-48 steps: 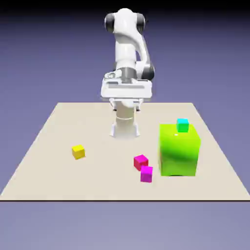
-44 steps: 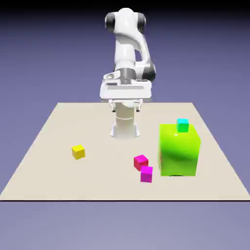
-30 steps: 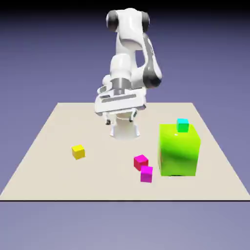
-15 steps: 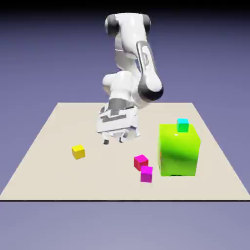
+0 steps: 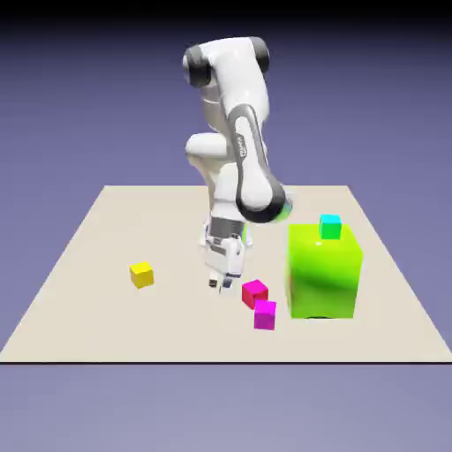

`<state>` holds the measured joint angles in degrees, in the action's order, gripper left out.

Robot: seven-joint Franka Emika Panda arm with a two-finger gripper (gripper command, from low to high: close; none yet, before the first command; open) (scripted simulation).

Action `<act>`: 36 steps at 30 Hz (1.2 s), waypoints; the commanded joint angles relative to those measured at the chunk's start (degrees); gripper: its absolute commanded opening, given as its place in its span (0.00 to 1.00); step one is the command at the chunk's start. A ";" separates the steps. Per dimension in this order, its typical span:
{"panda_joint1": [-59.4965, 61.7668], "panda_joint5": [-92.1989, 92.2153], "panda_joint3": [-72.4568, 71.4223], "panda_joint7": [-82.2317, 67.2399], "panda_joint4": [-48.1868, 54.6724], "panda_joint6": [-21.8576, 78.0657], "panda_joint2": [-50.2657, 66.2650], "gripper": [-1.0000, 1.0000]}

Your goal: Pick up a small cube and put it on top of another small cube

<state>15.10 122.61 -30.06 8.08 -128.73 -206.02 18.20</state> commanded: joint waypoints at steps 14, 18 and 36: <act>4.14 32.12 -7.88 -9.01 8.46 -8.39 13.33 0.50; 5.45 22.17 -10.68 0.11 7.75 -7.63 18.06 0.50; 4.70 27.85 -9.08 -5.09 8.15 -8.06 15.36 0.00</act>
<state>19.80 150.40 -39.14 3.03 -120.57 -214.05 33.56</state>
